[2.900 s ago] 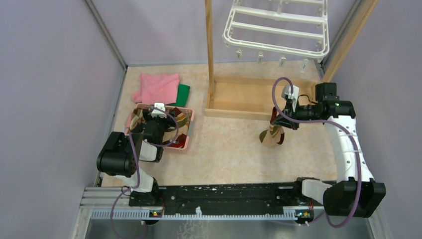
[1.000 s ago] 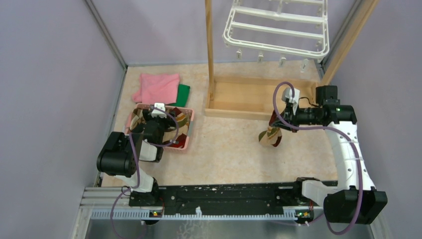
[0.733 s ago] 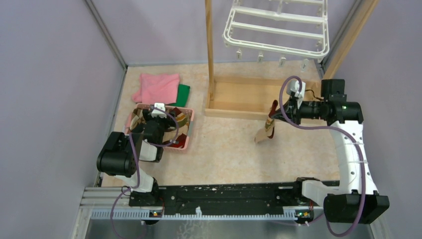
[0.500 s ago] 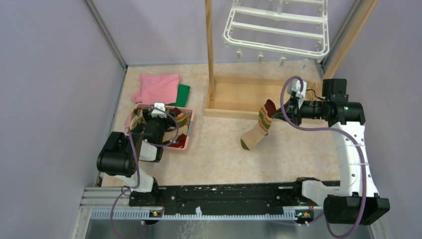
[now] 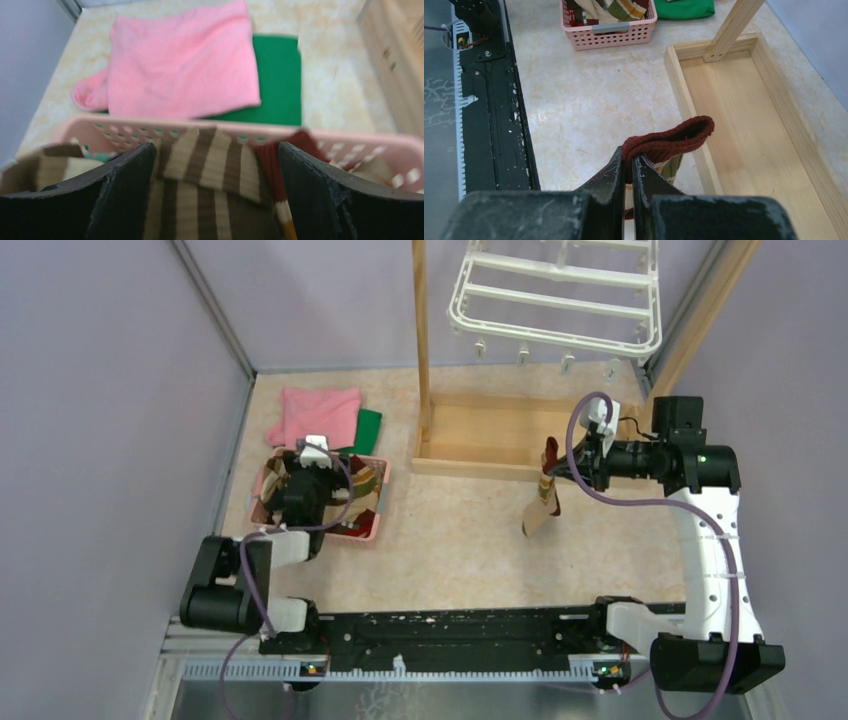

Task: Clip the socks to the hanger
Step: Adjust the sock.

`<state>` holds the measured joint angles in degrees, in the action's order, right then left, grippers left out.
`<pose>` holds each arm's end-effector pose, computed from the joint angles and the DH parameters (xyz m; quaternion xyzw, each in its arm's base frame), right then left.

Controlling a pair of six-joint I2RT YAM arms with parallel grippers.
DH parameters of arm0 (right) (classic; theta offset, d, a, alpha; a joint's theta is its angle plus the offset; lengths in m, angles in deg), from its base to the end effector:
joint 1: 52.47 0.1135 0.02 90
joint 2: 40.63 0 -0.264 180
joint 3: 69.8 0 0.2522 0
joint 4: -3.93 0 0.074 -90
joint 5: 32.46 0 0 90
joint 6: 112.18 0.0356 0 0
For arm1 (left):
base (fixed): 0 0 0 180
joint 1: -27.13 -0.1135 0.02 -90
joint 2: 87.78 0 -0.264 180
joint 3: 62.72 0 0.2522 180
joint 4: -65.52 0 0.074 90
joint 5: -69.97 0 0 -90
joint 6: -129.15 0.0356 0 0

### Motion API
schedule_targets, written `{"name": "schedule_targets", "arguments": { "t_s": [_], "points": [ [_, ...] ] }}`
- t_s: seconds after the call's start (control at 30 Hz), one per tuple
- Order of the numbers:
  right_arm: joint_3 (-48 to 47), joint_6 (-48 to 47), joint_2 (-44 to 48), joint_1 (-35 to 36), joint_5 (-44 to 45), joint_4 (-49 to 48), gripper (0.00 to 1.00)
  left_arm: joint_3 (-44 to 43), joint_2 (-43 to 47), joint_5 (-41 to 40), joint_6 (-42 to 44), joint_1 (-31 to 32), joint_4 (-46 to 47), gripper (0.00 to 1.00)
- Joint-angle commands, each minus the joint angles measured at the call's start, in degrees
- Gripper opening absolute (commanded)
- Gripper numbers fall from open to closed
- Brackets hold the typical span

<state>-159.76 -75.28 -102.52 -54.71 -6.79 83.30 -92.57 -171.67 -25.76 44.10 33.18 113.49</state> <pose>0.1752 0.0253 0.3952 -0.5023 0.6456 0.3146 0.4817 0.2478 -0.0227 0.1603 0.0379 0.7424 0.0308 0.6682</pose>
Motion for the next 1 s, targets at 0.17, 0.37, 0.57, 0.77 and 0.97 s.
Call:
{"name": "schedule_targets", "arguments": {
  "t_s": [0.17, 0.37, 0.57, 0.77, 0.97],
  "points": [
    [-1.4, 0.5, 2.1, 0.5, -1.2, 0.5, 0.00, -12.7, 24.8, 4.2, -13.7, 1.9, -40.6, 0.99],
    [-4.0, -5.0, 2.3, 0.5, 1.3, 7.6, 0.00, -15.7, 30.4, 18.5, -21.9, 1.9, -43.7, 0.99],
    [-4.3, -10.0, 2.8, 0.5, 4.2, 11.8, 0.00, -14.6, 38.3, 22.1, -31.9, 1.8, -40.8, 0.99],
    [-4.2, -19.7, 3.1, 0.5, 3.2, 16.5, 0.01, -12.1, 36.7, 51.7, -39.6, 3.9, -20.5, 0.95],
    [-3.7, -27.4, 2.8, 8.5, 1.8, 20.4, 0.00, -14.6, 28.7, 50.3, -11.0, 31.7, -21.5, 0.93]
  ]
}}
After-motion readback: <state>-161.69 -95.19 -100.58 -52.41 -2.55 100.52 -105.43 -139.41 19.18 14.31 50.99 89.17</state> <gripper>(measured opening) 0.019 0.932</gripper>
